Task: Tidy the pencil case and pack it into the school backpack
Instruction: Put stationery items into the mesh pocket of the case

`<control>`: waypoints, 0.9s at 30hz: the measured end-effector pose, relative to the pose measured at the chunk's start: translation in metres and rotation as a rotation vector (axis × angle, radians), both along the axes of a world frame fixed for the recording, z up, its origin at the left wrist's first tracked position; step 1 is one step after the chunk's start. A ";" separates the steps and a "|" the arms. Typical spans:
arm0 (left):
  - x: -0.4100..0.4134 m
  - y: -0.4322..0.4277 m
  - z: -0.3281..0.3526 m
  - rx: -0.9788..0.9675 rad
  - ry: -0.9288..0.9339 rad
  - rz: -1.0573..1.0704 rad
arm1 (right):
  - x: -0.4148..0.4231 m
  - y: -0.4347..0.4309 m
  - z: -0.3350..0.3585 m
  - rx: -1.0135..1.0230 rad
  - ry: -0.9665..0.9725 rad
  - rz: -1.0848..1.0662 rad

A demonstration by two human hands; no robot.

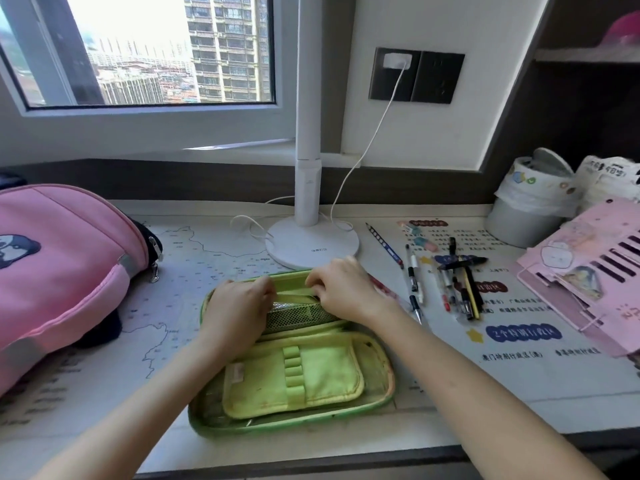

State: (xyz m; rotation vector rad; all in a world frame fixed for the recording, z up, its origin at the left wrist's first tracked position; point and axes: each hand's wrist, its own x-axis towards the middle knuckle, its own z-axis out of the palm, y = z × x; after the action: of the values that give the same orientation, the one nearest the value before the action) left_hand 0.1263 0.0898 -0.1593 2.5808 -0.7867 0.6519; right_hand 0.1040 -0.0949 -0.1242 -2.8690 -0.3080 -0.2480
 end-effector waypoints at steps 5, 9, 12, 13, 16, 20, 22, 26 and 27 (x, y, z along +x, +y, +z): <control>0.006 -0.002 0.015 0.057 0.234 -0.021 | -0.018 -0.013 -0.003 0.016 0.044 -0.069; 0.002 -0.013 0.022 0.083 0.270 -0.145 | -0.027 -0.014 -0.004 -0.165 -0.018 -0.143; 0.003 -0.020 0.020 0.102 0.278 -0.137 | -0.029 -0.014 -0.005 -0.220 -0.069 -0.186; 0.004 -0.023 0.019 0.103 0.284 -0.125 | -0.029 -0.014 -0.007 -0.213 -0.076 -0.191; 0.003 -0.030 0.022 0.119 0.264 -0.126 | -0.027 -0.015 -0.016 -0.117 -0.165 -0.237; 0.004 -0.037 0.030 0.174 0.261 -0.126 | -0.021 -0.020 -0.032 0.078 -0.296 -0.319; 0.005 -0.039 0.031 0.232 0.197 -0.122 | -0.021 -0.022 -0.033 0.118 -0.289 -0.311; 0.003 -0.046 0.031 0.270 0.186 -0.135 | -0.023 -0.032 -0.021 0.060 -0.111 -0.164; 0.002 -0.048 0.032 0.257 0.220 -0.142 | -0.023 -0.034 -0.018 0.016 -0.077 -0.129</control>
State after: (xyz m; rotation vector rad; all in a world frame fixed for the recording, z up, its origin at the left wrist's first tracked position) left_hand 0.1282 0.0415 -0.1278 2.7286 -1.0243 0.2303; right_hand 0.0814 -0.1292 -0.1418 -2.8712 -0.1341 -0.3835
